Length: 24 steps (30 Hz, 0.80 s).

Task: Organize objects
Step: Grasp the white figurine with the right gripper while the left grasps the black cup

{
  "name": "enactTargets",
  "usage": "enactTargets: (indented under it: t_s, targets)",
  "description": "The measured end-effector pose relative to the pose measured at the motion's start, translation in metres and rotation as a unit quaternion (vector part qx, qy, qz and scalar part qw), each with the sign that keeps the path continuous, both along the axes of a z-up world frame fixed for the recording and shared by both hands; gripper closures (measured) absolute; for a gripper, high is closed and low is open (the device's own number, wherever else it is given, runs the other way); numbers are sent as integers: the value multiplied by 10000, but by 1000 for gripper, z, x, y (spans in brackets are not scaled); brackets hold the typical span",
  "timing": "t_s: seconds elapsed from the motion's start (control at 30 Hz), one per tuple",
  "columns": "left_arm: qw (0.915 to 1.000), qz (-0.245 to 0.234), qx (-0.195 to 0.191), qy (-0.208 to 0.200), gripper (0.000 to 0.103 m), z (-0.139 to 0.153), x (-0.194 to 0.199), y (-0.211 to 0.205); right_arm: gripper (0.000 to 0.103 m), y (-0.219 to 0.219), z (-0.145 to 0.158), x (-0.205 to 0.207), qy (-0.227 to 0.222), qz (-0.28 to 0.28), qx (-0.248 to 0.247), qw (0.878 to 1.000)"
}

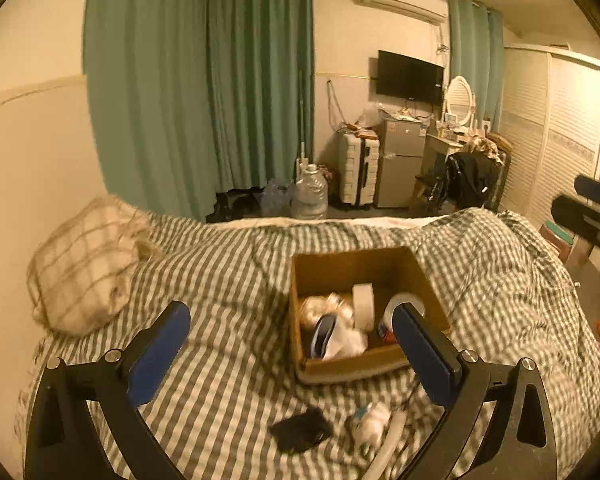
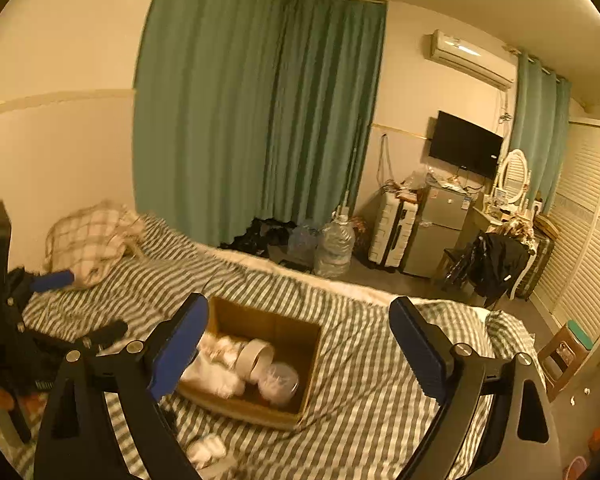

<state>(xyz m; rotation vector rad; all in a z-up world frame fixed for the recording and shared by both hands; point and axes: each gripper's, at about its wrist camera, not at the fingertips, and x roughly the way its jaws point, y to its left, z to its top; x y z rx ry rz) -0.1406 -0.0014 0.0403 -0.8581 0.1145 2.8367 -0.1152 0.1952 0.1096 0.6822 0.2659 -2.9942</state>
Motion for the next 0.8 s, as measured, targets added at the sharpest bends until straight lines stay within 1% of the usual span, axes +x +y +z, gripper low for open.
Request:
enactTargets:
  t_s: [0.1,0.2,0.33,0.4,0.43,0.47,0.53,0.6,0.7,0.8]
  targets:
    - [9997,222,-64,-77,0,-26,17,-11,11,-5,-26,15,-132,102,34,9999]
    - [9990,364,-105,-229,0,-55,28,-16,11,-10,-63,21,-424,189,-49,9989]
    - [9971,501,-83,-573,0,-105,38,-14,11,-16,-119,19,-1011,271,-236,9942]
    - [9954,489,-220,-792,0,-129,40,-11,11,-20,-146,15,-1333,296,-235,9904]
    - [9944,495,-307,-887,0,-138,41,-11,11,-23,-165,11,-1572,321,-189,9869]
    - [9928,531,-414,-986,0,-146,40,-11,11,-25,-177,10,-1734,339,-167,9841]
    - [9917,551,-462,-1065,0,-155,41,-12,11,-31,-205,8,-2172,471,-148,9749]
    - [9911,603,-421,-1112,0,-158,40,-16,11,-41,-228,6,-2519,605,-104,9658]
    - [9898,707,-326,-1197,0,-163,38,-23,11,-57,-254,0,-2878,730,48,9549]
    - [9885,772,-212,-1284,0,-166,36,-27,11,-68,-271,-8,-3175,753,101,9452]
